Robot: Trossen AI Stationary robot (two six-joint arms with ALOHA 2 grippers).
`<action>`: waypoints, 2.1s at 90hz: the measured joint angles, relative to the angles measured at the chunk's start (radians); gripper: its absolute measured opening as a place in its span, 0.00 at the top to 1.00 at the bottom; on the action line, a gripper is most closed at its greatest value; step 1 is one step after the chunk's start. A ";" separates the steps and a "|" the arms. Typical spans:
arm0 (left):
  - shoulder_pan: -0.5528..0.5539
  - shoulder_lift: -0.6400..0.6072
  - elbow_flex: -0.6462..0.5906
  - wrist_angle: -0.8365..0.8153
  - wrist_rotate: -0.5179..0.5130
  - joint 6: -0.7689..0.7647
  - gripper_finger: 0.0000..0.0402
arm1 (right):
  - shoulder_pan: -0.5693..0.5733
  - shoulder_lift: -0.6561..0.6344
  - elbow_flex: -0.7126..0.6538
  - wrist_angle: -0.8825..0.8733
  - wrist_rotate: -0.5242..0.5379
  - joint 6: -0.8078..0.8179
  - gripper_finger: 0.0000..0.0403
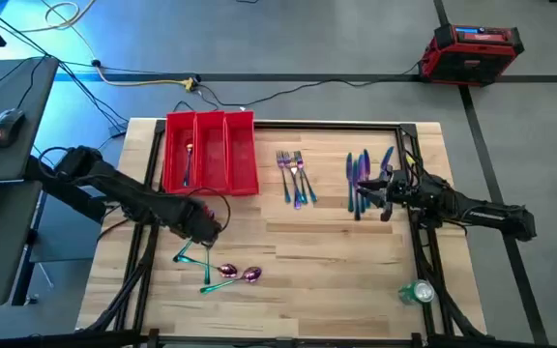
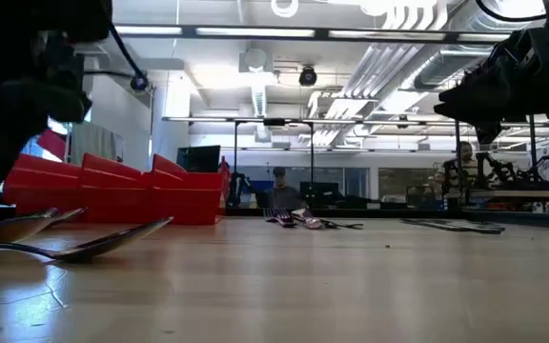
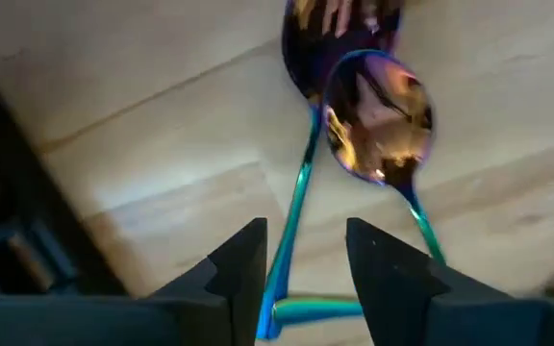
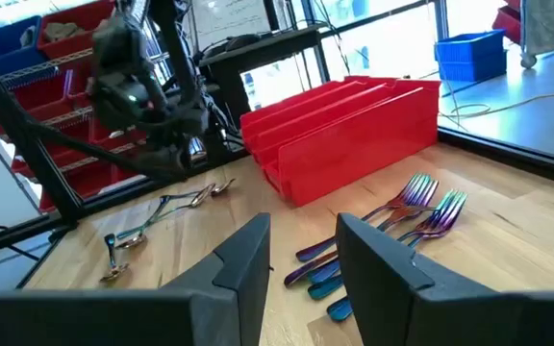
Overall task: Sort silverware
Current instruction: Put the blue spoon into the left red bin
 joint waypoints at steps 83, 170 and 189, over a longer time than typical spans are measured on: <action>0.029 -0.002 0.072 -0.117 0.061 0.020 1.00 | 0.000 0.000 0.000 0.000 0.000 0.000 0.73; 0.953 -0.013 0.239 -0.127 -0.516 0.583 1.00 | 0.000 0.000 0.000 0.000 0.000 0.000 0.73; 1.170 -0.008 0.168 0.013 -0.381 0.741 1.00 | 0.000 0.000 0.000 0.000 0.000 0.000 0.73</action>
